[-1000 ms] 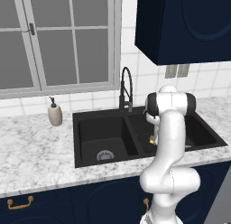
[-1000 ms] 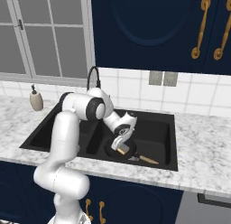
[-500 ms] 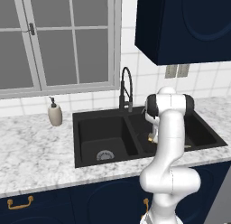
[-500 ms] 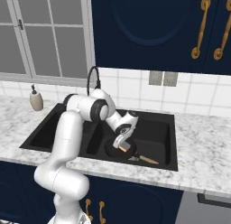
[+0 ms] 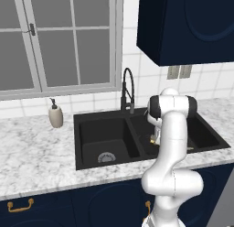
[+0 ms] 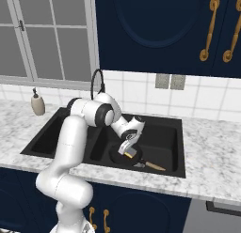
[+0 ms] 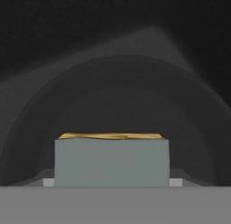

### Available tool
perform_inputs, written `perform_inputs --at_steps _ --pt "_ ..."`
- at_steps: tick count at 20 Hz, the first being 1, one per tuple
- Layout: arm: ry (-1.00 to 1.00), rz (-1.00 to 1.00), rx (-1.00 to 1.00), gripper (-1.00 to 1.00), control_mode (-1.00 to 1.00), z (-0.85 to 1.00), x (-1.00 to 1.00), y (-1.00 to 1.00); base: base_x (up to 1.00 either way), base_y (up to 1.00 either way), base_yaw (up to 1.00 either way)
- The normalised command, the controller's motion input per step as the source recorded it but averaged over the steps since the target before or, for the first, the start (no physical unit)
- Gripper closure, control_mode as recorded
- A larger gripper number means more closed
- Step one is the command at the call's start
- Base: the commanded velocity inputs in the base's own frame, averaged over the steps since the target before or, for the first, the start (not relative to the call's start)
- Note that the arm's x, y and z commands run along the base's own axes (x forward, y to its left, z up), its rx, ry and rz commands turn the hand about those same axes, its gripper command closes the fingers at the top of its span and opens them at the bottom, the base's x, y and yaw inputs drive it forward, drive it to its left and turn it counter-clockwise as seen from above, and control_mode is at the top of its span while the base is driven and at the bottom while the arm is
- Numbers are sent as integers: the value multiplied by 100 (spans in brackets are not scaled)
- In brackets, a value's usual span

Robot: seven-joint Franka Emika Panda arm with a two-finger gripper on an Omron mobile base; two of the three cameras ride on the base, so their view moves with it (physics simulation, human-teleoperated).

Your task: Pick the pan and sponge and place them into the sink. Then turn on the water.

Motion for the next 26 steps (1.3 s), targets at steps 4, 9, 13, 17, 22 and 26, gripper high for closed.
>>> perform_inputs --at_steps 4,9,13,17,22,26 --pt "0 0 0 -100 -100 0 0 0 0 0 0" --pt "0 0 3 -100 -100 9 -2 -1 0 0 0" --pt "-8 0 8 -100 -100 49 -27 0 0 0 0" --pt "-20 0 7 -100 -100 75 -41 0 0 0 0" --pt "-26 0 5 -100 -100 86 -54 0 0 0 0" --pt "-25 0 10 -100 -100 97 -63 5 0 0 0"
